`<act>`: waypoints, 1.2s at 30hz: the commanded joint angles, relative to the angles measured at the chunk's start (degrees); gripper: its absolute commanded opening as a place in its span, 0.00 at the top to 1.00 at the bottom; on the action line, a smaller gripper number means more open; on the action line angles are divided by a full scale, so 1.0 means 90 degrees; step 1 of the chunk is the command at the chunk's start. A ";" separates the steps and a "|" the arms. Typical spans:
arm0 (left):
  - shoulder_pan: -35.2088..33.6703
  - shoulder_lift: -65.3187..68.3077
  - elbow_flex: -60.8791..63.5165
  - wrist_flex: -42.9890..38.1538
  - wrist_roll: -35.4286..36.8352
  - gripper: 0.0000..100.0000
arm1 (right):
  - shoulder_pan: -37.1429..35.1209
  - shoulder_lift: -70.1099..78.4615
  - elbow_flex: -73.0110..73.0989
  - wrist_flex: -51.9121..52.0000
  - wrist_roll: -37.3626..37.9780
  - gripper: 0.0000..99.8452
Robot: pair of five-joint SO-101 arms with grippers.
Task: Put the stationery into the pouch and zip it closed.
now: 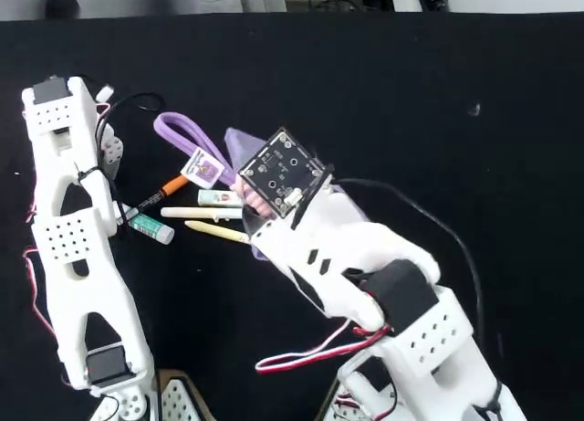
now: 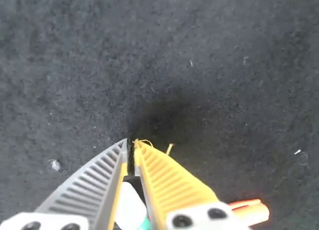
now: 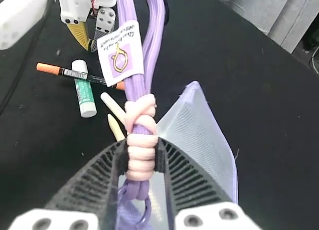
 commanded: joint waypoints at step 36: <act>0.0532 -0.8391 0.4908 -0.0039 -0.0469 0.97 | -0.0020 -0.0151 0.1040 -0.1524 0.0020 0.99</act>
